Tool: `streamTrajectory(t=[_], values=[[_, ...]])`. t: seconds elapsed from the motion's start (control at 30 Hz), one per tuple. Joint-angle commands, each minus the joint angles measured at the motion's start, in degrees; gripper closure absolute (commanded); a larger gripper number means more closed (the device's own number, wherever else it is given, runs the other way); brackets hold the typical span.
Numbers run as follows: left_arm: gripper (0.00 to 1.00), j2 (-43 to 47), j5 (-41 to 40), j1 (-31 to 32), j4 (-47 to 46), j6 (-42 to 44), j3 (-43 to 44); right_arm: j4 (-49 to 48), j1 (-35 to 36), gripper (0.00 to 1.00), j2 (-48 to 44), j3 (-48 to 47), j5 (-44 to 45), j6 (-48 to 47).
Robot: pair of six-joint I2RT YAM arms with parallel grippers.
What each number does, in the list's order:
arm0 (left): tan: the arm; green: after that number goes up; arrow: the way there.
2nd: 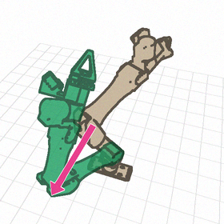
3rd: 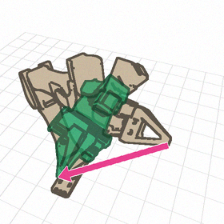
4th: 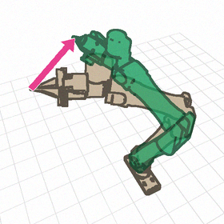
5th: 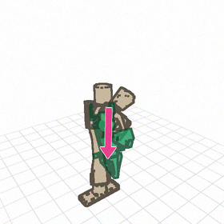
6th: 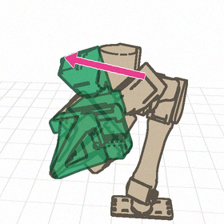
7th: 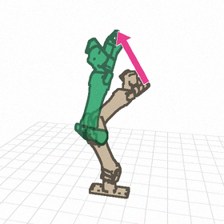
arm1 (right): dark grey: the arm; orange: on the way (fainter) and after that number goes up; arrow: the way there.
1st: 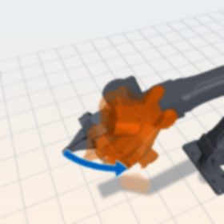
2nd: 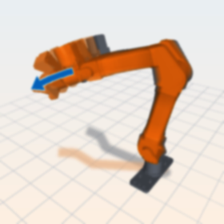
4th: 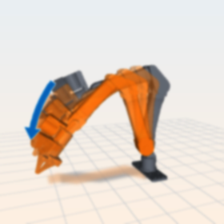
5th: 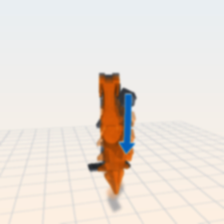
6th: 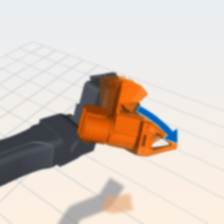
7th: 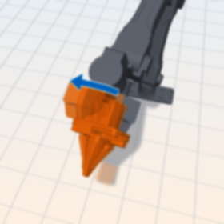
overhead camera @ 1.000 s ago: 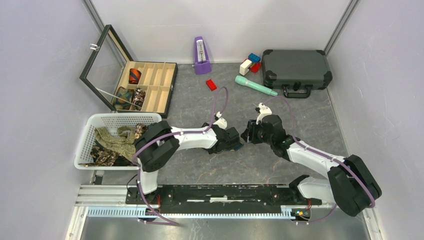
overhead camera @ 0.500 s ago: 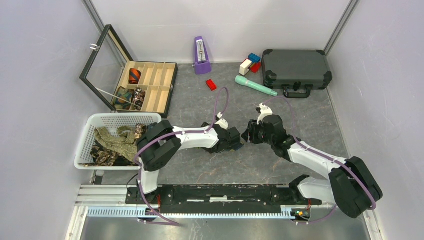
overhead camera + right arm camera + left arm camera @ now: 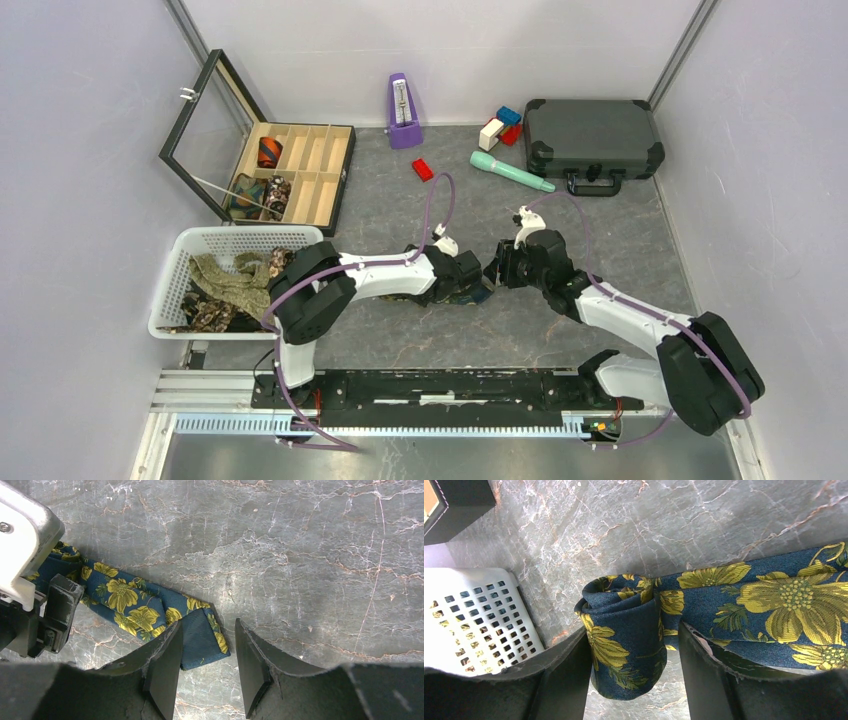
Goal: Roll the ties
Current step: Roll the tie at the center of the board.
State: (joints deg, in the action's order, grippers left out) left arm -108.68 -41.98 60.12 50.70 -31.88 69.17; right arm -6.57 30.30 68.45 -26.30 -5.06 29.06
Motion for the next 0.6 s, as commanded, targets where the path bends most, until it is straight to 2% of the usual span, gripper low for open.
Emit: streamTrajectory(t=[0.0, 0.17, 0.57], values=[[0.31, 0.65, 7.61, 0.44, -2.87, -2.06, 1.23, -1.69, -0.14, 0.51, 0.92, -1.07, -0.76, -0.28], [0.28, 1.13, 7.61, 0.52, -2.31, -2.10, 1.67, -3.95, -0.12, 0.51, 1.89, 0.22, -2.56, 0.28], [0.27, 0.79, 7.02, 0.48, -1.15, -1.86, 3.04, -10.52, 1.50, 0.56, 7.75, 2.89, -6.64, 1.79]])
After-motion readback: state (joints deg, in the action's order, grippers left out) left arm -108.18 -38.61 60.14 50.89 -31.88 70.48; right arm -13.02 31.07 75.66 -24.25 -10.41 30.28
